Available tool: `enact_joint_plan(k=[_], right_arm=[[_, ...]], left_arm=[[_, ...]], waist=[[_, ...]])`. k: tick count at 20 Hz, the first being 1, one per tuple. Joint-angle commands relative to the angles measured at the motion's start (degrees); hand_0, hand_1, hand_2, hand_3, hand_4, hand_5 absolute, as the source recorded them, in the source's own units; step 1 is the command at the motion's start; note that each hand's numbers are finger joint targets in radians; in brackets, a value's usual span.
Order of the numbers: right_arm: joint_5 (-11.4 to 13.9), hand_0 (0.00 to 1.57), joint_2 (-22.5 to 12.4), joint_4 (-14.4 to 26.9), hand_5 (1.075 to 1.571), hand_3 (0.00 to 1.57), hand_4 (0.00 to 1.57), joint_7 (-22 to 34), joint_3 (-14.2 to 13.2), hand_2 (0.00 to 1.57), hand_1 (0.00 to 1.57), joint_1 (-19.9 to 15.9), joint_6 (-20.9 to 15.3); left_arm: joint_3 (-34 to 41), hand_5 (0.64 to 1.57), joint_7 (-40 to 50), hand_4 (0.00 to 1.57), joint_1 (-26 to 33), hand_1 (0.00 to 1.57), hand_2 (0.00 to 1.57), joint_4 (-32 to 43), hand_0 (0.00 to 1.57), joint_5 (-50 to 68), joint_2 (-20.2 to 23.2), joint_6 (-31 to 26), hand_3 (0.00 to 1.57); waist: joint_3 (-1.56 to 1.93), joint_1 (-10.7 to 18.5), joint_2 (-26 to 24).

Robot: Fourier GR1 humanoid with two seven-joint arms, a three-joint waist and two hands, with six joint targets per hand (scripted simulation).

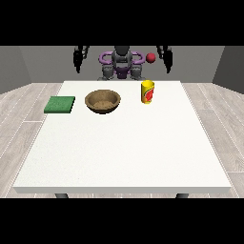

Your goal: Pick the cup and pour the ball into the bowl, then pick the bowl and place it on the pad

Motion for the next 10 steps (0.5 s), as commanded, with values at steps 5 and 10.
enact_joint_plan(k=[5,10], right_arm=[[-0.4,0.00,-2.6,-5.4,1.569,0.00,0.00,5.4,-1.1,0.00,0.00,-0.8,0.2],[-14.7,0.00,-10.0,-2.8,1.569,0.00,0.00,5.2,-13.8,0.00,0.00,0.1,9.5]], left_arm=[[0.8,1.557,5.4,0.00,-1.1,0.00,0.00,-5.5,0.00,0.8,2.6,-0.8,0.00],[8.0,1.558,11.0,0.00,-3.8,0.00,0.00,-10.6,0.00,13.9,2.9,-4.3,0.00]], waist=[[0.01,-0.3,-14.3],[0.04,0.9,-9.7]])
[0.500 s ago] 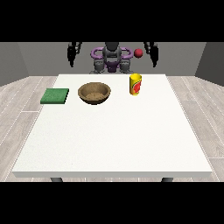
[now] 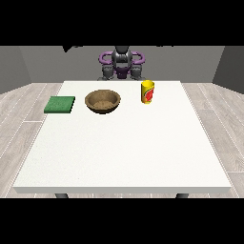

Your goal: Pick the cup and pour the ball into the bowl, then pick the bowl and place it on the pad

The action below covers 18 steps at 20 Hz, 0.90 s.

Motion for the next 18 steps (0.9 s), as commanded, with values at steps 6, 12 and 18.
enact_joint_plan(k=[6,12,18], right_arm=[[-8.5,0.00,-3.8,-1.5,1.569,0.00,0.00,-1.6,-7.7,0.00,0.00,-0.3,7.3],[-3.7,0.00,-0.1,-1.5,1.570,0.00,0.00,-3.5,-4.2,0.00,0.00,-2.8,4.5],[-2.7,0.00,-0.4,6.4,1.571,0.00,0.00,-17.1,-6.3,0.00,0.00,-5.1,7.9]], left_arm=[[10.9,1.547,-2.1,0.00,-2.1,0.00,0.00,-1.1,0.00,9.1,5.5,-5.8,0.00],[9.0,1.528,-14.7,0.00,-2.5,0.00,0.00,6.7,0.00,4.1,1.6,-5.8,0.00],[5.4,1.526,-29.1,0.00,-2.8,0.00,0.00,13.7,0.00,-2.5,-4.3,-2.9,0.00]], waist=[[-0.02,-1.0,8.2],[-0.04,-2.2,13.2],[-0.03,-3.1,21.9]])
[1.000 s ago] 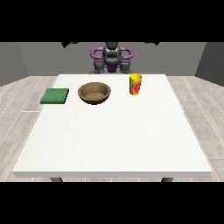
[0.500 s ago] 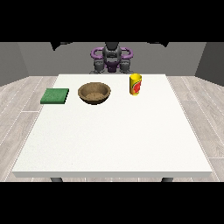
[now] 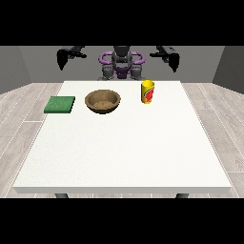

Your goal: Pick the cup and pour the ball into the bowl, then pick the bowl and place it on the pad

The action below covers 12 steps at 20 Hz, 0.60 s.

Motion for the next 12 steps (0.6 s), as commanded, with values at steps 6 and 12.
enact_joint_plan(k=[6,12], right_arm=[[1.1,0.00,-1.2,4.1,1.571,0.00,0.00,-5.3,-0.8,0.00,0.00,-0.5,3.0],[-1.3,0.00,-2.9,8.8,1.570,0.00,0.00,-8.2,-3.1,0.00,0.00,-5.9,5.3]], left_arm=[[-2.0,1.517,-16.1,0.00,-3.1,0.00,0.00,17.3,0.00,-7.9,-5.9,6.4,0.00],[2.1,1.517,-28.2,0.00,-9.9,0.00,0.00,30.3,0.00,-6.8,-3.8,5.6,0.00]], waist=[[0.00,-3.2,2.0],[-0.02,-3.4,9.3]])
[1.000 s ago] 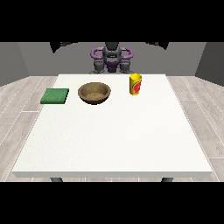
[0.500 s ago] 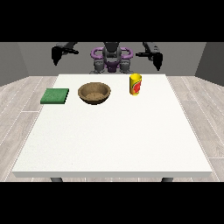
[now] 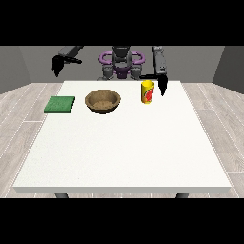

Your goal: Pick the cup and pour the ball into the bowl, then pick the bowl and place it on the pad

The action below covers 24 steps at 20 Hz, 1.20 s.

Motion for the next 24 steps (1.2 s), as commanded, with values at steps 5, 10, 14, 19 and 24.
enact_joint_plan(k=[5,10,14,19,24], right_arm=[[-0.2,0.00,-0.9,5.3,1.571,0.00,0.00,-2.7,-1.4,0.00,0.00,-4.1,0.9],[1.4,0.00,0.3,5.9,1.571,0.00,0.00,-4.0,0.4,0.00,0.00,-2.0,1.4],[1.0,0.00,-0.9,4.8,1.571,0.00,0.00,-1.2,0.1,0.00,0.00,-4.0,1.4],[0.9,0.00,-2.6,6.4,1.570,0.00,0.00,-6.5,-0.6,0.00,0.00,-2.2,5.1],[-1.8,0.00,-5.2,4.9,1.570,0.00,0.00,-3.6,-2.9,0.00,0.00,-4.2,5.9]], left_arm=[[1.6,1.517,-12.4,0.00,-7.5,0.00,0.00,18.0,0.00,-1.7,0.6,1.8,0.00],[3.3,1.521,-13.8,0.00,-12.4,0.00,0.00,26.2,0.00,-0.8,0.1,4.9,0.00],[4.0,1.526,-18.6,0.00,-13.9,0.00,0.00,31.8,0.00,-0.5,1.4,3.7,0.00],[1.6,1.287,-24.6,1.33,-11.5,1.25,1.57,30.6,1.25,-7.7,0.5,17.9,1.57],[1.8,1.250,-24.0,1.48,-10.2,1.32,1.57,31.2,1.32,-9.5,-0.3,23.5,1.57]], waist=[[0.00,0.1,2.5],[0.00,-1.5,0.7],[-0.01,-1.6,1.6],[0.02,-5.5,4.8],[-0.02,-6.5,4.9]])
